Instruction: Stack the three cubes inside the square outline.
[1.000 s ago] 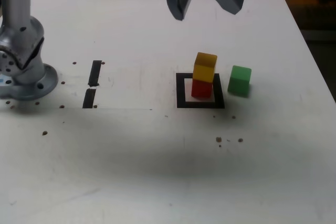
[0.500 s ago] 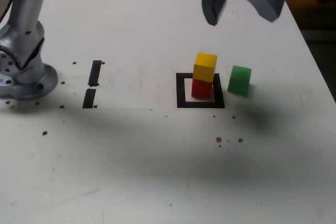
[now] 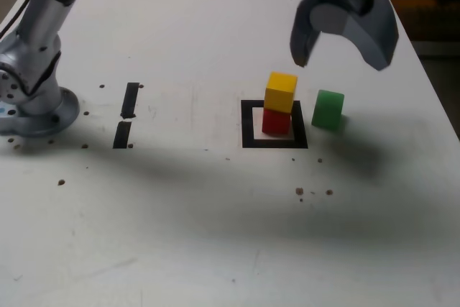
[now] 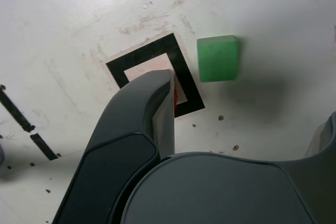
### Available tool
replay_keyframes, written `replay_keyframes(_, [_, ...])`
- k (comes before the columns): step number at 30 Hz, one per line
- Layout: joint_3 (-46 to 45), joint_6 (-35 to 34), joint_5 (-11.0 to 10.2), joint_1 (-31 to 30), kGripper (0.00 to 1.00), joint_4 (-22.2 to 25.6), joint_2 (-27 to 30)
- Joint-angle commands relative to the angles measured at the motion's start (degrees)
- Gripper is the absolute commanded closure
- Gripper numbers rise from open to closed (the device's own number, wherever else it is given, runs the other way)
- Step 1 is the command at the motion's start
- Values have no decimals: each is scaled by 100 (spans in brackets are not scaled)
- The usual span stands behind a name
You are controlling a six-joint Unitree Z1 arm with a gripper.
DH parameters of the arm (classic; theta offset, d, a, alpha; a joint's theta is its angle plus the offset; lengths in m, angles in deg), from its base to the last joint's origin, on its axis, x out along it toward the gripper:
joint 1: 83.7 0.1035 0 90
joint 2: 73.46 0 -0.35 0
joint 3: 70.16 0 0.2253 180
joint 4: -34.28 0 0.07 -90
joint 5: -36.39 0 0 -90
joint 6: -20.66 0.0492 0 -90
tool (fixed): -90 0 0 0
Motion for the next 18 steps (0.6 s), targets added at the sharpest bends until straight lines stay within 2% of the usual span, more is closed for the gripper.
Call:
replay_keyframes(1, [91,3,14,-17,1,51,-69])
replay_keyframes(11, [257,19,33,35,1,11,-357])
replay_keyframes(18, [185,-48,232,161,1,-49,-551])
